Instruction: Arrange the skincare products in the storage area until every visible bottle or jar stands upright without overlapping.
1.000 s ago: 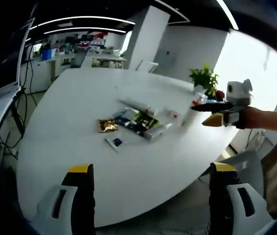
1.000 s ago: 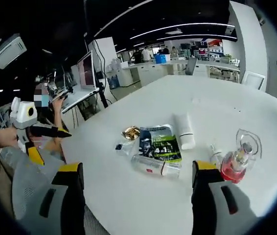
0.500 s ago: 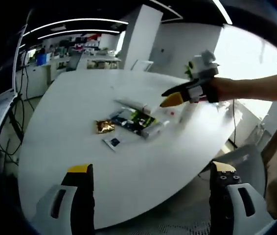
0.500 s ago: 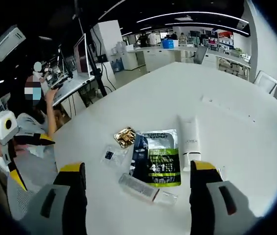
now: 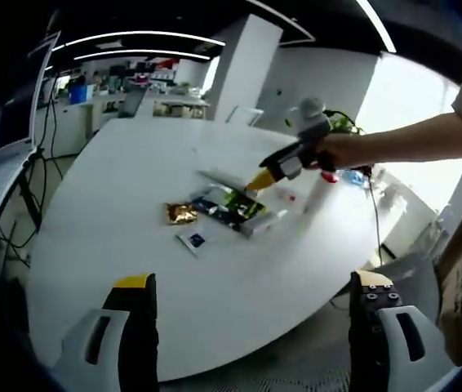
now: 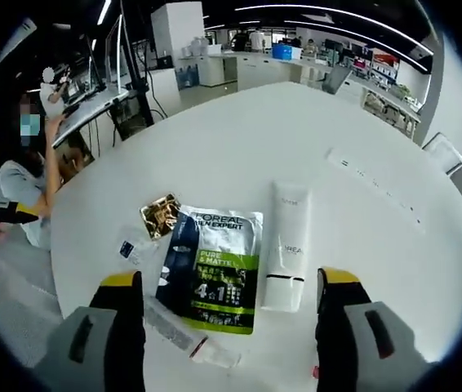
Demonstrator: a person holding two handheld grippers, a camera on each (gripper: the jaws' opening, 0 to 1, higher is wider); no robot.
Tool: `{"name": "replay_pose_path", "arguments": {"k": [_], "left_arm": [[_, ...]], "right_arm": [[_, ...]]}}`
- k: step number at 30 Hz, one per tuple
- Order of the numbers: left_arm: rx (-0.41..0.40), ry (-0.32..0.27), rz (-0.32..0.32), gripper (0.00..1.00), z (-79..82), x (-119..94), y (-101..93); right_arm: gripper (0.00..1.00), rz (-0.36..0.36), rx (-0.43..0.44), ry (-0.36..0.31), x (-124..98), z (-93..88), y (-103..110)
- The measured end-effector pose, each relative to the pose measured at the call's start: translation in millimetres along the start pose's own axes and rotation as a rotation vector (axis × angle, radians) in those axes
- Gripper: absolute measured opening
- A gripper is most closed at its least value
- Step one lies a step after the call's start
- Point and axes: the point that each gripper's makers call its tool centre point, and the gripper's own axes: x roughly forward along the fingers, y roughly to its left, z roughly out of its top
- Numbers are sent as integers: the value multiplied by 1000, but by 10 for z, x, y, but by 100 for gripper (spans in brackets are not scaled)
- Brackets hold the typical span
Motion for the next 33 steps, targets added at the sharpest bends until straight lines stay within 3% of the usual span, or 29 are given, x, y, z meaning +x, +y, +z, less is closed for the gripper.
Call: {"name": "replay_pose_path", "arguments": {"k": [2, 7, 11, 14, 28, 33], "left_arm": [[-7, -3, 0, 96, 4, -1, -2], [-21, 9, 3, 95, -20, 6, 25], [-27, 16, 2, 95, -33, 13, 34], [-22, 17, 9, 93, -34, 14, 49], [-26, 19, 29, 91, -21, 37, 94], [-35, 32, 26, 91, -45, 62, 108]], "right_arm": [[85, -10, 7, 20, 44, 17, -64], [84, -30, -39, 4, 147, 255, -147], [78, -44, -58, 69, 251, 249, -224], [75, -40, -63, 58, 307, 308, -245], [70, -48, -54, 155, 585, 229, -498], [54, -49, -35, 182, 726, 231, -623]]}}
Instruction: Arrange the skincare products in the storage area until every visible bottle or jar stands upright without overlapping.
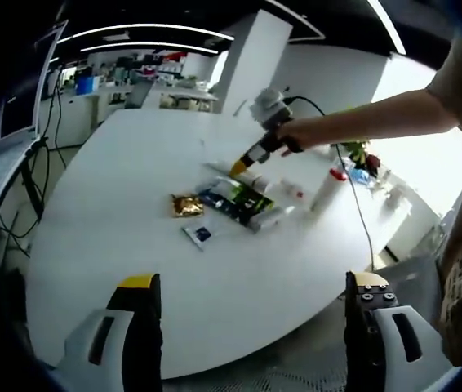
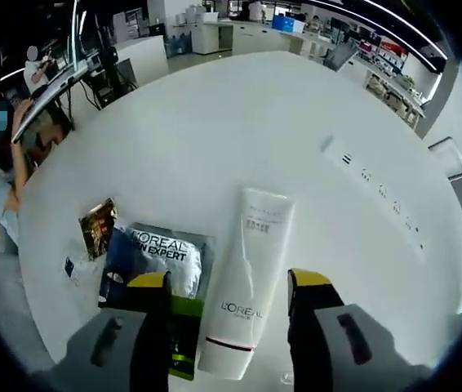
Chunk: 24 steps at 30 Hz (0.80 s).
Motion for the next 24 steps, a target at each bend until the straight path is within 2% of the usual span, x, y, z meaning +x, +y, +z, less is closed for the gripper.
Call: {"name": "replay_pose_path", "arguments": {"k": [5, 9, 19, 21, 24], "left_arm": [[-14, 5, 6, 91, -8, 8, 21], [-22, 16, 8, 91, -30, 26, 41], [-31, 26, 7, 90, -48, 45, 52], [-37, 25, 10, 90, -49, 51, 65], [-40, 28, 10, 90, -57, 55, 71]], "right_arm": [[52, -13, 15, 28, 121, 39, -92], [47, -13, 71, 31, 204, 74, -146], [35, -52, 72, 119, 308, -80, -220], [35, -41, 105, 112, 308, -62, -221], [34, -31, 86, 102, 308, -67, -214]]}}
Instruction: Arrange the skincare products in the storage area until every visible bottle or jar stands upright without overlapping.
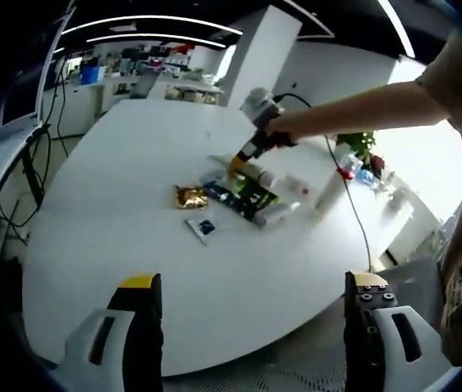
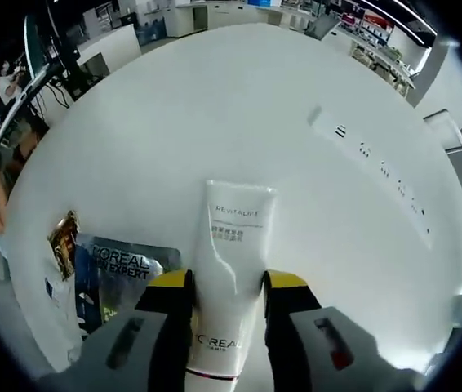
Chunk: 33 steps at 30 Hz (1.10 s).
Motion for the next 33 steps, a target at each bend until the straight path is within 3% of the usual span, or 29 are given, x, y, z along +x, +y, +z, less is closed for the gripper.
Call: {"name": "replay_pose_path", "arguments": {"k": [19, 24, 29, 33], "left_arm": [[-16, -29, 35, 90, 67, -36, 61], [-33, -49, 39, 89, 102, -56, 72], [-20, -48, 36, 88, 109, -42, 51], [-17, -59, 30, 87, 144, -39, 31]], "right_arm": [[29, -13, 45, -76, -30, 20, 2], [29, -22, -33, -109, -148, 90, 24], [29, -15, 31, -189, -314, 191, 56], [28, -31, 5, -215, -426, 177, 109]]}}
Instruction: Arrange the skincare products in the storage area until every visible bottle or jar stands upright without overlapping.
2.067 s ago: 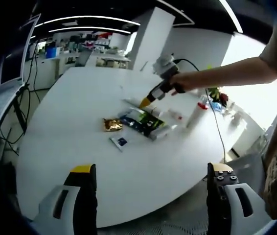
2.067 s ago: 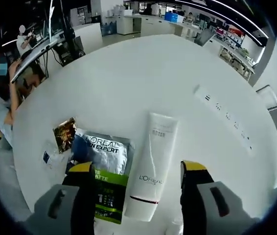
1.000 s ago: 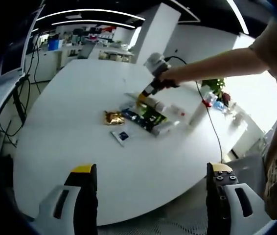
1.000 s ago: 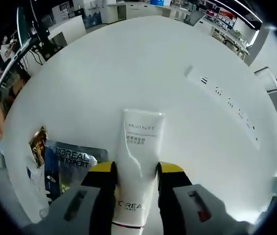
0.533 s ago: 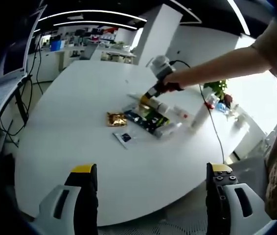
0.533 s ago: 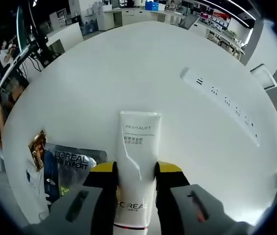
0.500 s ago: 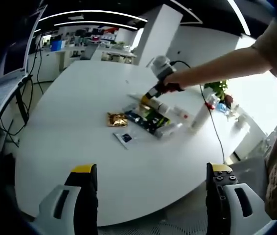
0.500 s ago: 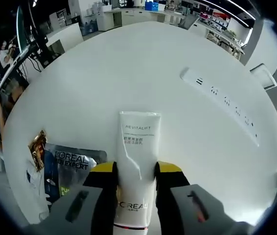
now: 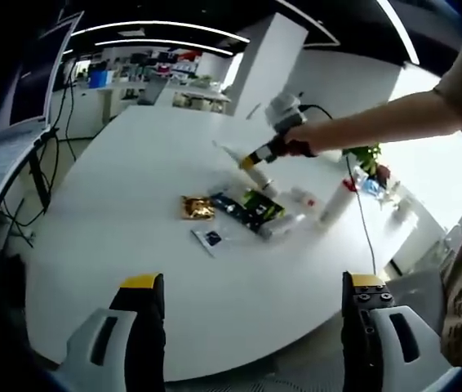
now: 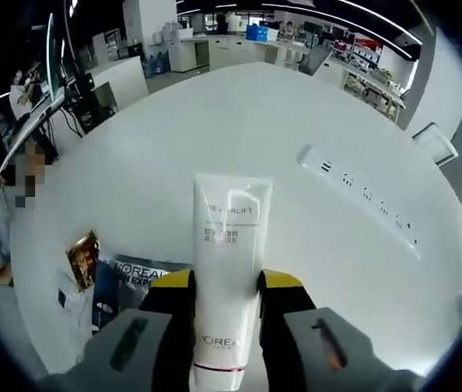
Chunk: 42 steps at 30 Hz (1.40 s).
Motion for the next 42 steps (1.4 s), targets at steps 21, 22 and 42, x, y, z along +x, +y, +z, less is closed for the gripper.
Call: {"name": "replay_pose_path", "arguments": {"k": [21, 22, 42], "left_arm": [[90, -66, 10, 86, 210, -242, -125], [97, -66, 10, 86, 213, -254, -132], [203, -67, -36, 87, 312, -388, -522]], "right_arm": [[28, -22, 5, -223, -831, 89, 168], [28, -14, 27, -242, -874, 91, 184], [28, -21, 33, -358, -1435, -73, 396]]}}
